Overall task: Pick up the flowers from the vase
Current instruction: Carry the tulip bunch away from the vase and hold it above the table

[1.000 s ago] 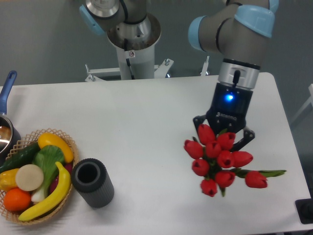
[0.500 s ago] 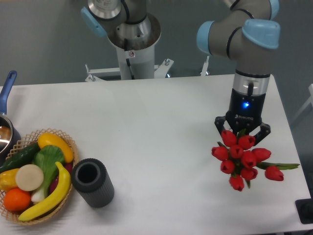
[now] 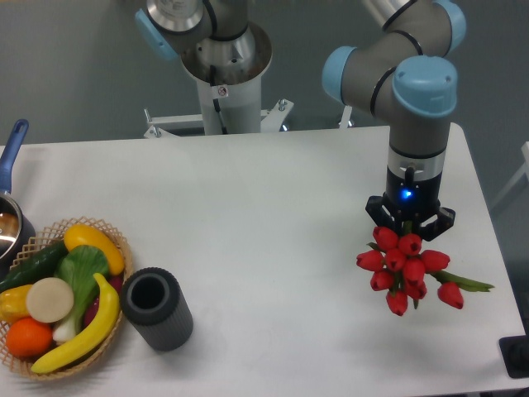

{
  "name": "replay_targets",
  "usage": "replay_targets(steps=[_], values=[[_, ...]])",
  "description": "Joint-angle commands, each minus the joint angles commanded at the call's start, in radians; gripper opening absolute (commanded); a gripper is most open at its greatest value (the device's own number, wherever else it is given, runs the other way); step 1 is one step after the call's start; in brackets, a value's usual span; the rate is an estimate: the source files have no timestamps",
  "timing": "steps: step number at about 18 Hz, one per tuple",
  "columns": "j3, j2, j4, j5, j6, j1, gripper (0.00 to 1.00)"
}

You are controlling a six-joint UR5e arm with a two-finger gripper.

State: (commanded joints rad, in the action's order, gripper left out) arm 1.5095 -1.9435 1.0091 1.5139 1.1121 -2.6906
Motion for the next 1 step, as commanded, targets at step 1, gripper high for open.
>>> replay_targets(steps=[1], values=[[-0.003, 0.000, 0.015, 0.021, 0.002, 0.003, 0.04]])
